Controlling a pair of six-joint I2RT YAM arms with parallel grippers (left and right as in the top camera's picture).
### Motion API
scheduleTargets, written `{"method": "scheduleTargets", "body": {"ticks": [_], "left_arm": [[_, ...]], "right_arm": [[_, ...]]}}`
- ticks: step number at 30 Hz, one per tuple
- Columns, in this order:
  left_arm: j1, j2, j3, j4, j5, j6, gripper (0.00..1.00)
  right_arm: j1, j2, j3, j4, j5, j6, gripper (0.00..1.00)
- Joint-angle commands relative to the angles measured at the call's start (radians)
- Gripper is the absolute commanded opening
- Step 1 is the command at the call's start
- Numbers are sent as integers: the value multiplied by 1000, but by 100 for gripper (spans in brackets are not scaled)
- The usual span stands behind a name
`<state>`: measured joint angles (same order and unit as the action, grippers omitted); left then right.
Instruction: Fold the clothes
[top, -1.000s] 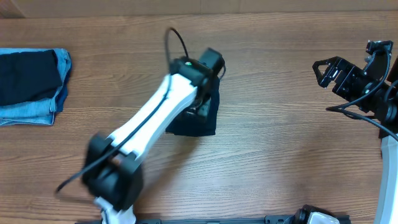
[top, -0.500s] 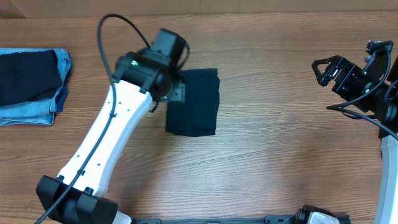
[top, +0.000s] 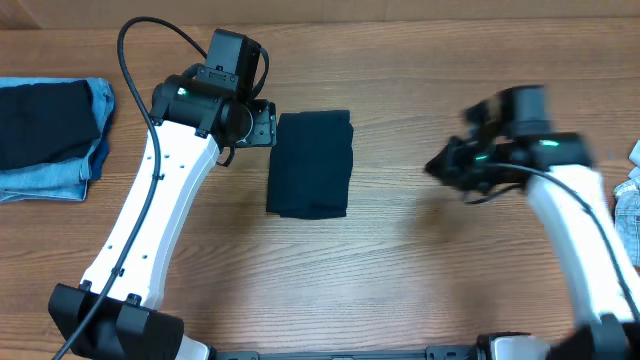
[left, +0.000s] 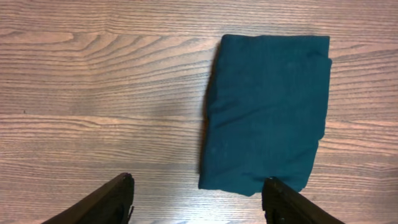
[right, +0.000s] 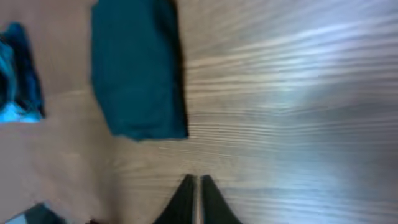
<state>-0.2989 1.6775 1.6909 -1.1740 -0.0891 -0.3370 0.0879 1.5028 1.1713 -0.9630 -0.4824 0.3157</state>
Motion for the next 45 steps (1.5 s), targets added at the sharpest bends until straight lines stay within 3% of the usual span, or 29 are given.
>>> {"method": "scheduleTargets", "body": {"ticks": [1, 14, 22, 31, 40, 45], "left_arm": [[6, -18, 24, -7, 6, 35, 67], [12, -140, 34, -23, 4, 53, 72], [12, -196, 34, -24, 4, 68, 72], [12, -241, 34, -28, 5, 68, 73], [12, -262, 34, -29, 8, 68, 73], [12, -262, 34, -34, 11, 69, 73]], "right_arm": [[120, 93, -81, 151, -17, 120, 4], [315, 358, -100, 422, 124, 327, 4], [336, 373, -117, 483, 145, 369, 4], [483, 373, -185, 655, 156, 539, 4], [647, 373, -185, 956, 63, 548, 4], [622, 372, -165, 1012, 78, 512, 4]]}}
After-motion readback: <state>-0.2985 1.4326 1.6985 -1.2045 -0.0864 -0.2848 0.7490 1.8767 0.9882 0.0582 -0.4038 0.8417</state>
